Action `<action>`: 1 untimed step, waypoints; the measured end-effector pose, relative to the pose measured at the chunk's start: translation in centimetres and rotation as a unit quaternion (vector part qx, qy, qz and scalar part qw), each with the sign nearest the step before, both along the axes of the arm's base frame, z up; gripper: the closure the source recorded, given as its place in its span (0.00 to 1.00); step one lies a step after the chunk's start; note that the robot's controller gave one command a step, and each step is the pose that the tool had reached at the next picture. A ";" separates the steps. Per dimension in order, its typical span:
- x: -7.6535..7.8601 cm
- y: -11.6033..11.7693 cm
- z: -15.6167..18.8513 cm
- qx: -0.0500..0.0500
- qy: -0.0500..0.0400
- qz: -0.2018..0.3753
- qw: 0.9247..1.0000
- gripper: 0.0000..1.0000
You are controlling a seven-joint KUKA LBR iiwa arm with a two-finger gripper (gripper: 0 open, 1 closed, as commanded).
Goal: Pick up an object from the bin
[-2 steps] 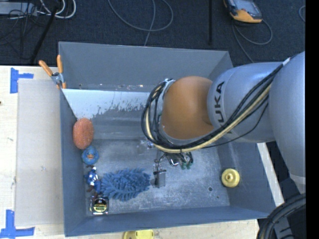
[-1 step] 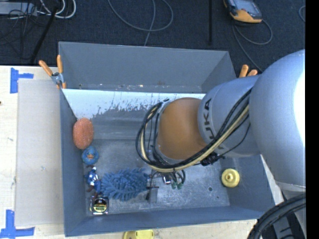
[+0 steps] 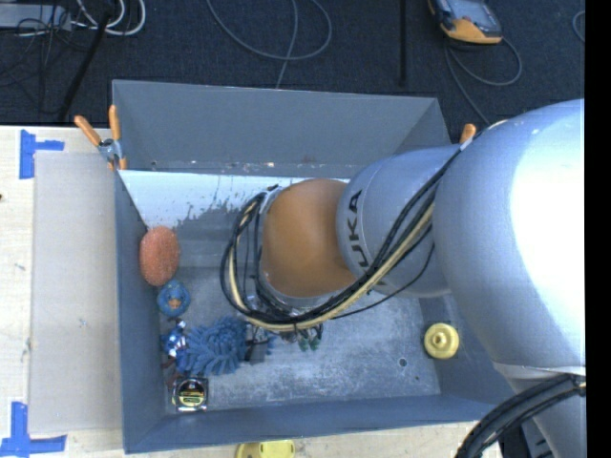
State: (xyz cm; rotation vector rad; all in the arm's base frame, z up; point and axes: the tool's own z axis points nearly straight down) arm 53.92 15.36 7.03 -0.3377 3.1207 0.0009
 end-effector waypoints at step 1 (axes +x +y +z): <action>0.0 0.0 0.0 0.000 0.000 0.000 1.000 1.00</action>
Offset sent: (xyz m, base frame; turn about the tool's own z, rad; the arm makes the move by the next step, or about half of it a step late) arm 0.0156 -0.0048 0.2189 -0.0140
